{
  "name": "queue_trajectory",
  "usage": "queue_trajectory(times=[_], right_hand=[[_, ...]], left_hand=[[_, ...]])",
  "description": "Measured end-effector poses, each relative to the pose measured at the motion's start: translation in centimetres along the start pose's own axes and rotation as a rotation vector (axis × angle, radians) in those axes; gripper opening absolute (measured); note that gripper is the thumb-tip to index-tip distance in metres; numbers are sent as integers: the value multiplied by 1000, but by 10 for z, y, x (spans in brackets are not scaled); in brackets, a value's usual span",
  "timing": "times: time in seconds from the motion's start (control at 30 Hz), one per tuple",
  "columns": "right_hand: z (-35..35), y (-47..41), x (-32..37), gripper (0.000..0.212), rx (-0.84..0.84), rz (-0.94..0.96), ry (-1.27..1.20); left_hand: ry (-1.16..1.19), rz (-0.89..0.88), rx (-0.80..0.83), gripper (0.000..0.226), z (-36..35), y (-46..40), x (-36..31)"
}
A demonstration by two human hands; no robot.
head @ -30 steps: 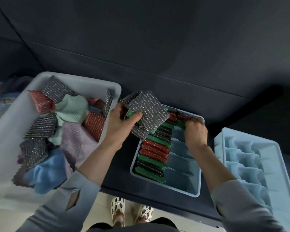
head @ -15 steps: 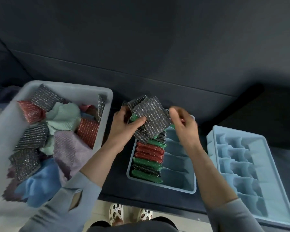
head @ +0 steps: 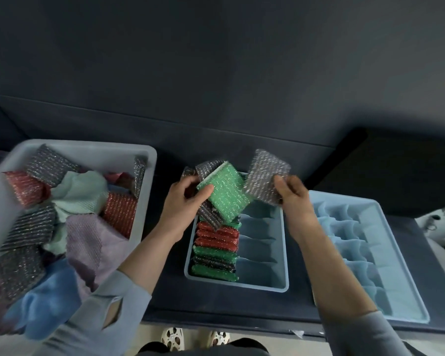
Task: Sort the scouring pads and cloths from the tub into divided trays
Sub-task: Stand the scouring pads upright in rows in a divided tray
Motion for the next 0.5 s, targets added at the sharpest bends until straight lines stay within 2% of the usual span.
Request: queue_trajectory(times=[0.07,0.2,0.3,0.37,0.43,0.5], right_hand=[[19,-5,8,22,-124,167,211],[26,-8,11,9,-198,452,757],[6,-13,-3,18,-79,644,1004],[-9,-20,-15,22,-13,664,1169],[-22,-24,-27,34,28,650,1352],[-28,-30,-36,45,23,625,1415]], left_hand=[[45,49,-53,45,6,-2,5],[65,85,-169,63,18,-1,9],[61,94,-184,70,23,1,10],[61,104,-189,70,25,1,10],[54,91,-174,67,25,0,10],[42,79,-142,68,23,1,11]])
Point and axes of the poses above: each hand's wrist, its own y-axis away from the middle knuckle, its own z-axis out of the back of the hand, x = y × z, the point moved 4 cm from there along -y, towards the middle knuckle, and after that the axes turned 2 degrees about -z, right-handed, at the moved point
